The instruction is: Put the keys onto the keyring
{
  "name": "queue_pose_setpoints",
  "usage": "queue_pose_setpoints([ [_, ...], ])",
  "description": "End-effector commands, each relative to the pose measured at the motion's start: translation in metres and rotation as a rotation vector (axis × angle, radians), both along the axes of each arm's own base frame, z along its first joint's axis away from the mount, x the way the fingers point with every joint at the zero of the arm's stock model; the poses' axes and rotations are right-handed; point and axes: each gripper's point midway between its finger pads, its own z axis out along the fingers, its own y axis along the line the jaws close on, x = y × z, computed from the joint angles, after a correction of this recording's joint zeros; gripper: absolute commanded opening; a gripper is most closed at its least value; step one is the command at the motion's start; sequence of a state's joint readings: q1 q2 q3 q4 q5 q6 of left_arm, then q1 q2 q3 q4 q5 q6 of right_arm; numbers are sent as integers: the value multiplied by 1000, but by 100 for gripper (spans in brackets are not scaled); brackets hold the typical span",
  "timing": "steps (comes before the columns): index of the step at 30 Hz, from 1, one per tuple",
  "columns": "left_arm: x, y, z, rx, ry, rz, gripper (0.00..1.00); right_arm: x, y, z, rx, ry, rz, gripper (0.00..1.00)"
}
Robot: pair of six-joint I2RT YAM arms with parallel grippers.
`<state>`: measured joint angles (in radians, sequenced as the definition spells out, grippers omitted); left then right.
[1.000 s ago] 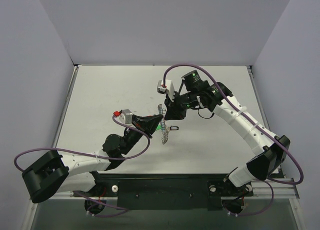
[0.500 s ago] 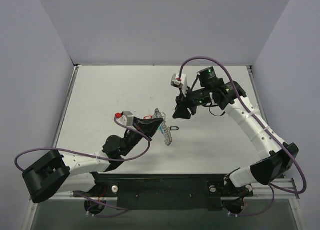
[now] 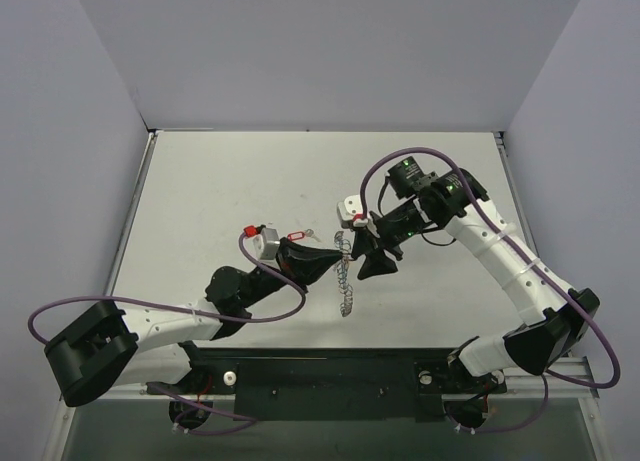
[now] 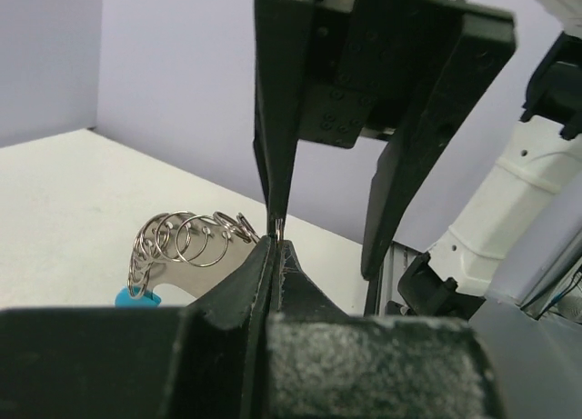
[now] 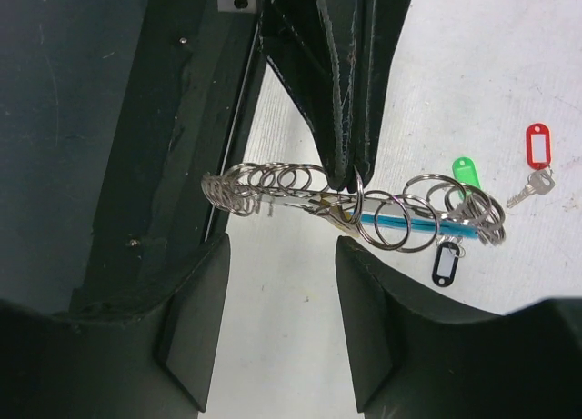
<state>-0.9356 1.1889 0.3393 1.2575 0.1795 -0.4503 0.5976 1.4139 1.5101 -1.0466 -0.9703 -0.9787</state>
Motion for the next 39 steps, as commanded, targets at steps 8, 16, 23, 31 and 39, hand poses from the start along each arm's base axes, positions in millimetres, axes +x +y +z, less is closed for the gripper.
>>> queue_pose_setpoints([
  [8, -15, -13, 46, -39, -196, -98, 0, -17, -4, 21, 58, -8, 68, 41],
  [16, -10, -15, 41, -17, -181, -89, 0, -16, -3, 27, 74, 21, 38, 29],
  [23, -11, -18, 42, -26, -173, -107, 0, -5, 5, 25, 63, 45, 4, 25],
  [31, -10, -23, 37, -15, -160, -121, 0, -2, 10, 22, 56, 56, -14, 24],
  [39, -5, -18, 39, -31, -140, -84, 0, 2, 6, 14, 7, 36, -56, 0],
])
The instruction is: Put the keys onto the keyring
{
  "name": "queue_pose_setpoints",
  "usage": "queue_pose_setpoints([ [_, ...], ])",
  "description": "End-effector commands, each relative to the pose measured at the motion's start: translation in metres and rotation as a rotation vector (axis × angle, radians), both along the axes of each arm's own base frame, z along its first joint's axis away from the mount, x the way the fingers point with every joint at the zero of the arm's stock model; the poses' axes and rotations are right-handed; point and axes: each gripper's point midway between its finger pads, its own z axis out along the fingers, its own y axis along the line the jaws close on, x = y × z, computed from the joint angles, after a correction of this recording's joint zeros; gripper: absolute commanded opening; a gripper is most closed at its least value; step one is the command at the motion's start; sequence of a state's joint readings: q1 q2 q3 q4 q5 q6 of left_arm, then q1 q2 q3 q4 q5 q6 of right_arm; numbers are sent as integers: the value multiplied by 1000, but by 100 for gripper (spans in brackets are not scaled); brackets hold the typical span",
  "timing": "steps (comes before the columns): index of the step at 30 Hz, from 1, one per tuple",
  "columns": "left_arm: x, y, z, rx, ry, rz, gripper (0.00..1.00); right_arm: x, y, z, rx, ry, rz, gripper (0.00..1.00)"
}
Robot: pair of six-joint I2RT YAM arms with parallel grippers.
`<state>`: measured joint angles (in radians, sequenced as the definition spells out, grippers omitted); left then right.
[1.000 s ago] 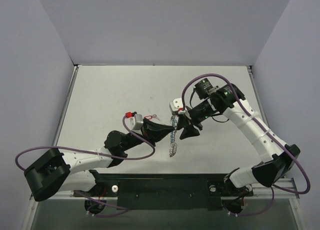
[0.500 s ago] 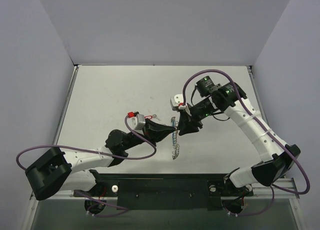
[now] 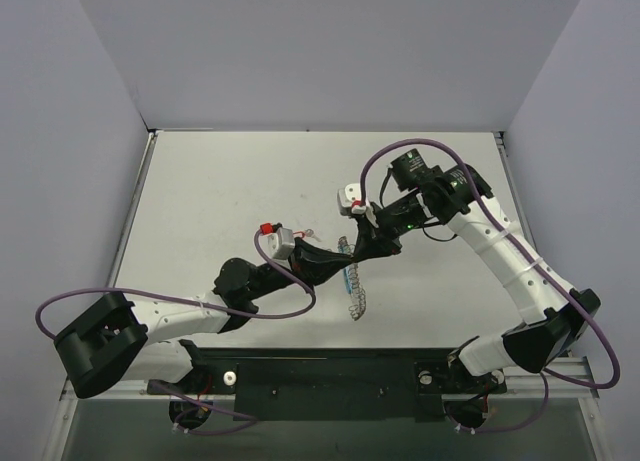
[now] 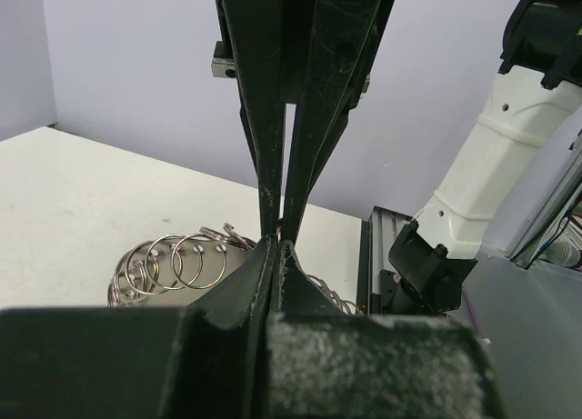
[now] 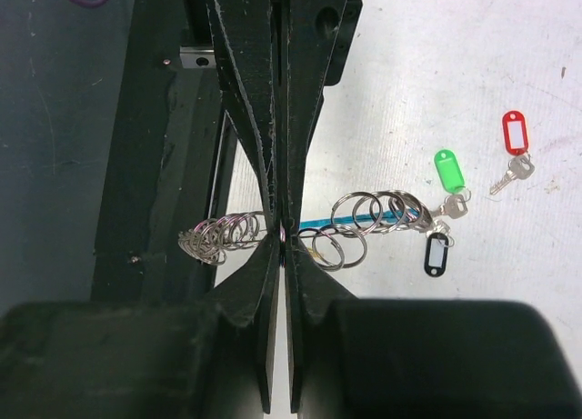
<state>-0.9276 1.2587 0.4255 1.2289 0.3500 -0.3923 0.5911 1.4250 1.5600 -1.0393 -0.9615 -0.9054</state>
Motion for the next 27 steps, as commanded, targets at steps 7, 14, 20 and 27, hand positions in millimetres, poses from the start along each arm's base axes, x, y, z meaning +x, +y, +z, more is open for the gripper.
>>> queue_pose_setpoints([
  [7, 15, 27, 29, -125, 32, 117, 43, 9, -27, -2, 0, 27, -158, 0],
  [14, 29, 60, 25, -7, 80, 250, 56, 30, -102, -52, -239, 55, -440, 0],
  [20, 45, 99, -10, 345, 97, 429, 67, 35, -191, -76, -451, 174, -671, 0],
  [27, 47, 126, -51, 664, 19, 484, 69, 83, -260, -90, -743, 47, -879, 0],
])
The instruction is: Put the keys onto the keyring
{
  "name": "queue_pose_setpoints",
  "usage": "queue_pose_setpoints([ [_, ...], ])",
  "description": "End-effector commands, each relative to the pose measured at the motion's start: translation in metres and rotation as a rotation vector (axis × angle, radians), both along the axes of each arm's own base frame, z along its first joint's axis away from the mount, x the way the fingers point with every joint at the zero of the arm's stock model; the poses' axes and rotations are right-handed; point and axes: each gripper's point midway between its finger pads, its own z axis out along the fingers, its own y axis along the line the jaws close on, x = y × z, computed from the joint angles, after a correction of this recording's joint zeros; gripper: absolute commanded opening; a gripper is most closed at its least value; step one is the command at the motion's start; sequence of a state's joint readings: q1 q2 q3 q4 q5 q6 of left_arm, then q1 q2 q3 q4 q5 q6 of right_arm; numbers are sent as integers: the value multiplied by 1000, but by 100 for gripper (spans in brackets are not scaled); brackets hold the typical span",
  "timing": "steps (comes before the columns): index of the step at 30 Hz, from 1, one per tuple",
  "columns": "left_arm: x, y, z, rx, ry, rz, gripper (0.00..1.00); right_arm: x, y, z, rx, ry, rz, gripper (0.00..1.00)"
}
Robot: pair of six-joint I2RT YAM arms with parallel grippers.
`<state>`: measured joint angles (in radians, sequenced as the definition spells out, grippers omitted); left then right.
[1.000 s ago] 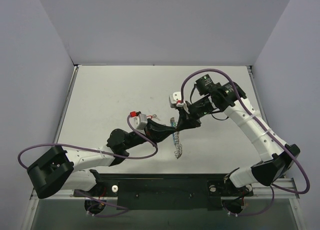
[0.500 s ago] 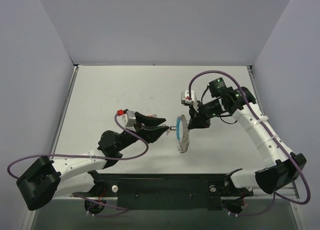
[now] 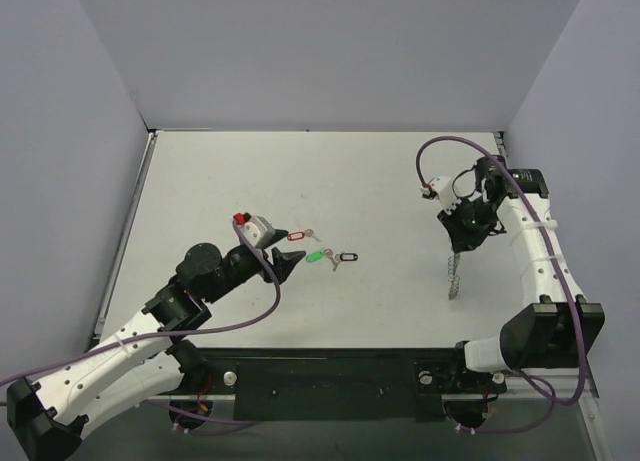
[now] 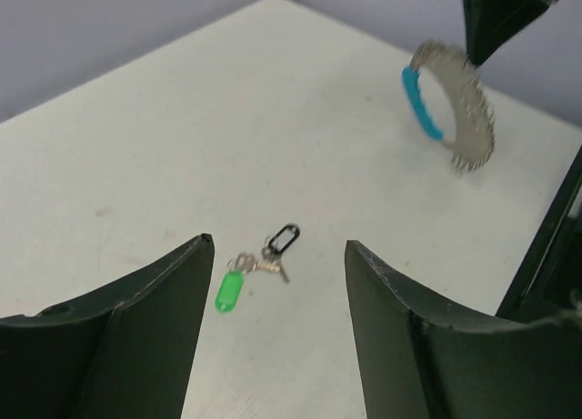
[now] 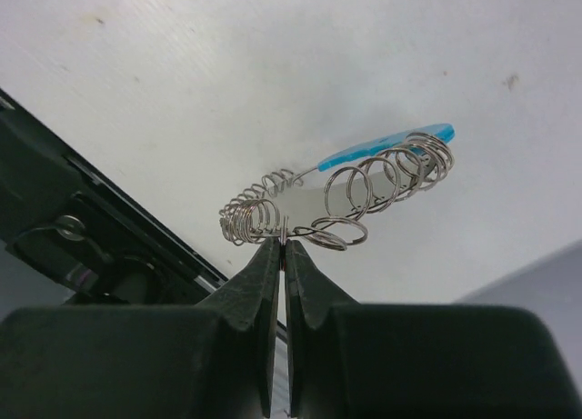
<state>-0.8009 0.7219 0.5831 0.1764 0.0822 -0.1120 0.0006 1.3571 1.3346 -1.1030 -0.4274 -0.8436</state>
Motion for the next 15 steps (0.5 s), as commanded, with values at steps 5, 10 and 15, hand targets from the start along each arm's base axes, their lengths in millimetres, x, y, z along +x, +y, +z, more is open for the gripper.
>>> queue_pose_setpoints([
  [5, 3, 28, -69, 314, 40, 54, 70, 68, -31, -34, -301, 73, -111, 0],
  [10, 0, 34, -63, 319, 6, 63, 70, 105, 0, -54, -326, 93, -111, 4],
  [15, 1, 42, -60, 322, -15, 93, 70, 132, 9, -69, -309, 140, -171, 25],
])
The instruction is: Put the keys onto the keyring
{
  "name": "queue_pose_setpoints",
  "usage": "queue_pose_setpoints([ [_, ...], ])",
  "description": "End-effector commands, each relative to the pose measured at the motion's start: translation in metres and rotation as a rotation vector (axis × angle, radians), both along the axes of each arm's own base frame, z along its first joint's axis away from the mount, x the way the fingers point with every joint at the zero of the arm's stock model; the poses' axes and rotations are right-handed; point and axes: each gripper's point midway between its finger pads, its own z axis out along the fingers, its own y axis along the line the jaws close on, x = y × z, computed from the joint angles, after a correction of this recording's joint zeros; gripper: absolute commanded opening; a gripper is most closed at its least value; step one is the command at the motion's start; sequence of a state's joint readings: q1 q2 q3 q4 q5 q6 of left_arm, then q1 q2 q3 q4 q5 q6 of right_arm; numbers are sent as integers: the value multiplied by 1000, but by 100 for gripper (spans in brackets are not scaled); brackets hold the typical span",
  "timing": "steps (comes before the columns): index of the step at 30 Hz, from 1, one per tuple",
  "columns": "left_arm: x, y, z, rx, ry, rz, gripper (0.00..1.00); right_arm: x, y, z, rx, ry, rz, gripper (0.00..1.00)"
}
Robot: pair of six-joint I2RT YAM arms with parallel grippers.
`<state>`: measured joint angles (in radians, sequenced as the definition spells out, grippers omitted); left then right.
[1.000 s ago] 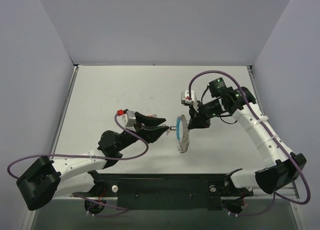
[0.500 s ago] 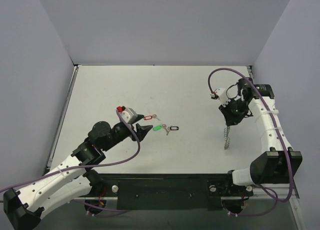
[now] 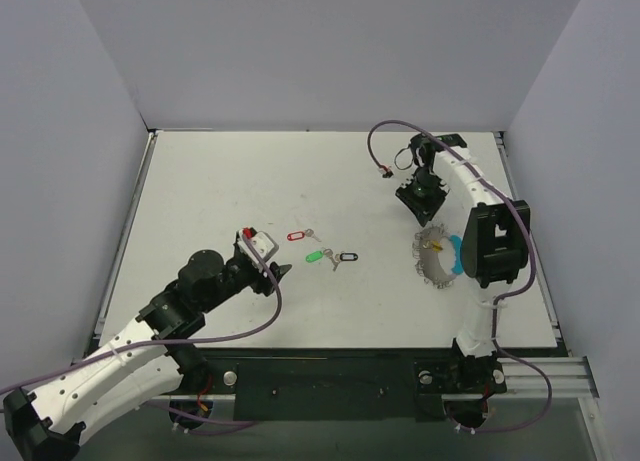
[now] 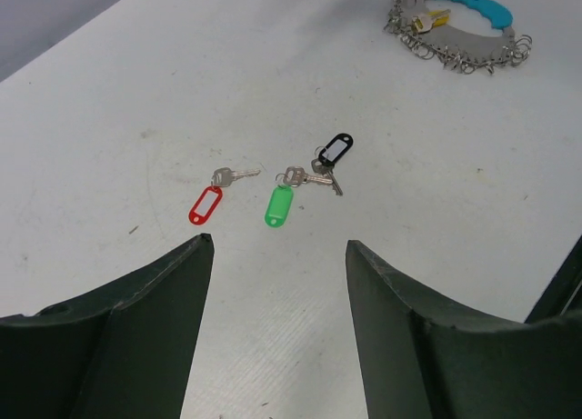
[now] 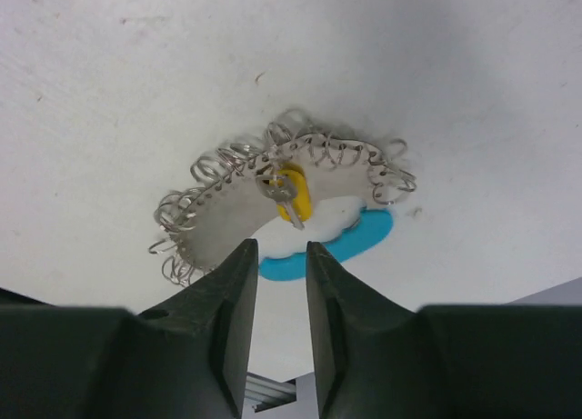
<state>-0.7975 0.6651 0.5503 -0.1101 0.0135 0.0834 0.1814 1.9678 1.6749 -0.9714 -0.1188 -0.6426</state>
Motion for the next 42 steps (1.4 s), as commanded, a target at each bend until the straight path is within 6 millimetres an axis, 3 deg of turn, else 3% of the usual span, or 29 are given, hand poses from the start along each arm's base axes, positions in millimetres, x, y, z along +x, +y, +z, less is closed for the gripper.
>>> queue_pose_setpoints([
  [1, 4, 8, 9, 5, -50, 30, 70, 15, -10, 19, -19, -44, -129, 31],
  [4, 4, 10, 12, -10, -44, 44, 70, 8, -9, 32, 58, -79, -166, 38],
  [5, 5, 11, 13, -17, -39, 52, 70, 8, -10, 50, 108, -145, -184, 39],
  [6, 6, 13, 16, -36, -32, 68, 70, -4, -8, 44, 164, -121, -199, 39],
  [7, 8, 15, 20, -52, -30, 85, 72, -8, -4, 63, 220, -197, -200, 40],
  [8, 9, 17, 22, -86, -8, 105, 74, -19, -1, 58, 280, -186, -216, 41],
  [9, 13, 21, 27, -103, -12, 129, 77, -20, 0, 80, 320, -286, -229, 46],
  [10, 13, 20, 28, -146, 25, 136, 78, -24, -2, 77, 368, -309, -248, 48],
  [11, 20, 27, 35, -176, 29, 173, 83, -31, -1, 96, 406, -389, -271, 54],
  [12, 24, 30, 37, -218, 62, 201, 88, -32, -9, 97, 460, -435, -309, 58],
  [13, 31, 37, 42, -245, 71, 225, 89, -40, -4, 117, 548, -495, -325, 69],
  [14, 36, 39, 43, -288, 113, 251, 92, -40, -16, 118, 596, -541, -414, 80],
  [15, 48, 53, 46, -320, 126, 316, 93, -48, -12, 138, 685, -601, -419, 82],
  [16, 54, 56, 46, -365, 171, 341, 93, -45, -27, 140, 738, -639, -531, 83],
  [17, 65, 73, 50, -396, 175, 407, 93, -50, -24, 155, 803, -678, -539, 83],
  [18, 68, 73, 48, -432, 220, 411, 93, -53, -33, 161, 848, -706, -623, 83],
  [21, 76, 88, 54, -479, 263, 468, 93, -64, -40, 166, 906, -702, -699, 84],
  [27, 60, 94, 53, -428, 239, 458, 93, -82, -70, 167, 803, -821, -877, 84],
  [36, 41, 98, 44, -416, 261, 461, 94, -101, -83, 182, 750, -951, -1053, 86],
  [42, 33, 101, 44, -413, 255, 461, 94, -107, -79, 184, 757, -960, -1040, 86],
])
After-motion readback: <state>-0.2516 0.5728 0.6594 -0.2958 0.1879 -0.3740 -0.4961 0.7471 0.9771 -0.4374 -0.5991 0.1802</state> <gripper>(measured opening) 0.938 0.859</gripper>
